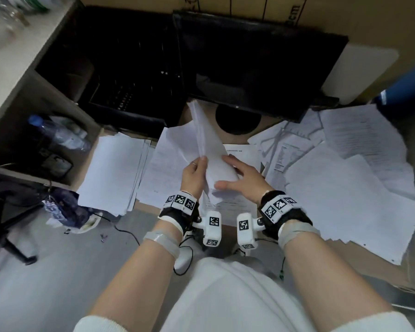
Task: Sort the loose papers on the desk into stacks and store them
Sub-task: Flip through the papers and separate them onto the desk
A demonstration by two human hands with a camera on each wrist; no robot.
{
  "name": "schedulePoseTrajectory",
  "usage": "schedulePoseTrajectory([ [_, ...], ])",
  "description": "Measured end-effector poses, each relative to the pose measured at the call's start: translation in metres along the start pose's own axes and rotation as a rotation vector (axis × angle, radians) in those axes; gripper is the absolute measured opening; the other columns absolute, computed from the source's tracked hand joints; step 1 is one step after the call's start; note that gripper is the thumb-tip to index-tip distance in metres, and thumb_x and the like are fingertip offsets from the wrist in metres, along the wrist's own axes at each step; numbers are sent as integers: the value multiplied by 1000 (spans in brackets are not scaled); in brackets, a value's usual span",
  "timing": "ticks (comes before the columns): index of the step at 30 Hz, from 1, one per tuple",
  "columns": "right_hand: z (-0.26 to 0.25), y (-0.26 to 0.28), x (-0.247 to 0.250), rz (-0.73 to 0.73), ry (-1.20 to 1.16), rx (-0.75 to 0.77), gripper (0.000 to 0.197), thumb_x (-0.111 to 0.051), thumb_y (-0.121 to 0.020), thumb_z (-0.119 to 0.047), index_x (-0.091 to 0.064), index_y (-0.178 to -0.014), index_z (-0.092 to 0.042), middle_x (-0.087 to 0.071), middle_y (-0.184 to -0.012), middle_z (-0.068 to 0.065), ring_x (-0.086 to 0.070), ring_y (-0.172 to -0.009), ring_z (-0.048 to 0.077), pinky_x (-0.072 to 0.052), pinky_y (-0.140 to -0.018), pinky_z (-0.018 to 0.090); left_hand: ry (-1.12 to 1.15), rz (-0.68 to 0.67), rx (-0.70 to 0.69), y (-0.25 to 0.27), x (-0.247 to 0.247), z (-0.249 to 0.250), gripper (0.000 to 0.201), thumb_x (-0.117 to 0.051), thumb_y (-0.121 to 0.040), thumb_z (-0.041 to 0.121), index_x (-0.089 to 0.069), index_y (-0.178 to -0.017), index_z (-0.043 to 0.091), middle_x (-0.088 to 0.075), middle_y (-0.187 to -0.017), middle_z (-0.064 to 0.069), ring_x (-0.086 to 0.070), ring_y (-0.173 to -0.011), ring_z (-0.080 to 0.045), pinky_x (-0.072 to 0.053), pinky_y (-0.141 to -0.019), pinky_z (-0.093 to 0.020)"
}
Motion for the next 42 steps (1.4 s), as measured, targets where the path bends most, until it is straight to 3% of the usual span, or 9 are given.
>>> schedulePoseTrajectory([
  [3,-7,-3,-5,-23,65,22,96,-90,-69,-30,-39,-151,-28,-33,-143,-23,-36,-134,1,-27,-110,17,68,25,-8,-4,2,1,23,-56,-102,24,-69,-107,6,-72,-91,-2,-67,-78,-7,-54,-78,-24],
  [9,-8,-3,-7,-63,128,36,108,-91,-65,-38,-31,-154,-29,-26,-159,-14,-26,-142,0,-21,-116,22,82,48,-31,5,4,4,22,-73,-91,18,-71,-110,7,-75,-102,-5,-74,-87,-17,-60,-78,-29],
  [14,-4,2,-9,-26,98,34,93,-84,-73,-47,-36,-151,-34,-33,-157,-12,-32,-141,4,-26,-118,28,-11,38,-44,7,1,6,34,-80,-80,41,-73,-103,16,-76,-104,-3,-72,-100,-22,-56,-95,-44],
  [22,-18,2,-4,144,28,24,15,-79,-82,-28,-70,-85,-16,-72,-99,-8,-65,-92,8,-49,-85,24,94,40,-15,2,8,10,27,-66,-96,30,-69,-98,3,-70,-81,-1,-67,-70,-12,-54,-69,-26],
  [25,-20,-5,2,303,-170,-14,16,-66,-94,-20,-62,-97,-5,-66,-90,3,-62,-74,12,-50,-71,25,132,-19,-4,-4,16,15,22,-68,-95,21,-70,-111,7,-75,-102,-8,-73,-86,-21,-59,-75,-32],
  [28,-11,-11,15,585,-473,-124,19,-55,-99,-18,-54,-112,-4,-64,-102,16,-65,-85,26,-57,-62,29,102,-7,-20,-15,34,22,14,-68,-93,11,-71,-106,14,-75,-105,-9,-73,-89,-25,-60,-80,-36],
  [34,-10,-21,4,724,-419,-204,39,-63,-83,-41,-63,-112,-15,-68,-114,8,-66,-105,28,-58,-86,43,71,-42,18,-38,65,44,19,-63,-93,3,-72,-90,19,-76,-85,1,-71,-78,-19,-60,-79,-33],
  [38,-21,-34,-16,621,-134,-203,45,-67,-75,-56,-71,-102,-20,-72,-108,-5,-67,-102,19,-52,-98,42,63,-166,44,-49,78,50,16,-61,-94,-1,-70,-105,7,-75,-91,-5,-70,-83,-24,-60,-79,-30],
  [42,-24,-42,-33,648,-14,-233,42,-66,-74,-55,-74,-98,-22,-74,-106,-7,-68,-103,22,-51,-100,47,93,-178,27,-58,95,57,19,-57,-96,-4,-66,-112,0,-72,-90,-3,-72,-70,-8,-57,-63,-17],
])
Point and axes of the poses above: each hand's wrist, its own y-axis away from the middle knuckle, its own x-axis out of the back of the hand, z = x × y, the point moved 4 cm from there along -y, towards the middle knuckle
